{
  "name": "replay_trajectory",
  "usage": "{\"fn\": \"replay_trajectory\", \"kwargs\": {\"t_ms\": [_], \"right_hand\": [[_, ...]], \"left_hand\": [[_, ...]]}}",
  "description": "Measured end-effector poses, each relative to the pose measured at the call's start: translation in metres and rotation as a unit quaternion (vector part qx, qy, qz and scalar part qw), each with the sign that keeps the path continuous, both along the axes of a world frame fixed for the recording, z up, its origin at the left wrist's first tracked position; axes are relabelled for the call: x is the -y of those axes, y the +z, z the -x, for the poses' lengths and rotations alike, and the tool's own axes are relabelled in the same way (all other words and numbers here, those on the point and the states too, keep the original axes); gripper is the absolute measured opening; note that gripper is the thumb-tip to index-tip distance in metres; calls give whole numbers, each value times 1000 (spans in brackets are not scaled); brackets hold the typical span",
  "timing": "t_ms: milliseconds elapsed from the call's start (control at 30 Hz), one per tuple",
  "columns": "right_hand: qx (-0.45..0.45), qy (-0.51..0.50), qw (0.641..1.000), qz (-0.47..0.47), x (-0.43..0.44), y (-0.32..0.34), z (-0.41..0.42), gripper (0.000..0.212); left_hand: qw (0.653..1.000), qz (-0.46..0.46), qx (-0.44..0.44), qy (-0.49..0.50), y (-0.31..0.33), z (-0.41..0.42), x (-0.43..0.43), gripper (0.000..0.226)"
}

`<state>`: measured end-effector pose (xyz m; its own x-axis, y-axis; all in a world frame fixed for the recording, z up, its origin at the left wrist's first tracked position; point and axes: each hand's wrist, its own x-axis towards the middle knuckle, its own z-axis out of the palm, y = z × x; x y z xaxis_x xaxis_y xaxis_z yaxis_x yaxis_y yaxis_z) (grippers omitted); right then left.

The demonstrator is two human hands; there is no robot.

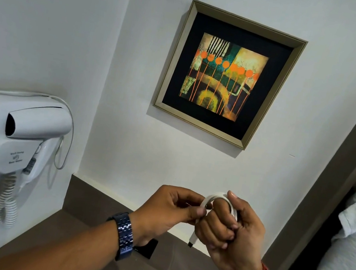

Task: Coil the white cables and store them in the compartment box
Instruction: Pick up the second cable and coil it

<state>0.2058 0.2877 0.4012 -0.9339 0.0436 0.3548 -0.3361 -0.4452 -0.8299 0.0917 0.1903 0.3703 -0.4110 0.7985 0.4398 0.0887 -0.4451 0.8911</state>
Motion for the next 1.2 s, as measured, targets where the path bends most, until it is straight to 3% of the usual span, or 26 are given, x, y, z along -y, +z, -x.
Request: {"fn": "replay_trajectory", "kwargs": {"t_ms": [267, 533, 833, 1200], "right_hand": [[60, -133, 986, -85, -9, -16, 2, 44], [110, -262, 950, -134, -26, -39, -12, 36], [144, -311, 917, -203, -47, -61, -25, 31], [223, -259, 917, -206, -65, -91, -33, 25]], "left_hand": [[997, 43, -27, 53, -12, -5, -12, 14], [994, 73, 47, 61, -34, 0, -29, 12], [966, 21, 244, -81, -66, 3, -46, 19], [937, 84, 251, -227, -103, 23, -48, 15]]}}
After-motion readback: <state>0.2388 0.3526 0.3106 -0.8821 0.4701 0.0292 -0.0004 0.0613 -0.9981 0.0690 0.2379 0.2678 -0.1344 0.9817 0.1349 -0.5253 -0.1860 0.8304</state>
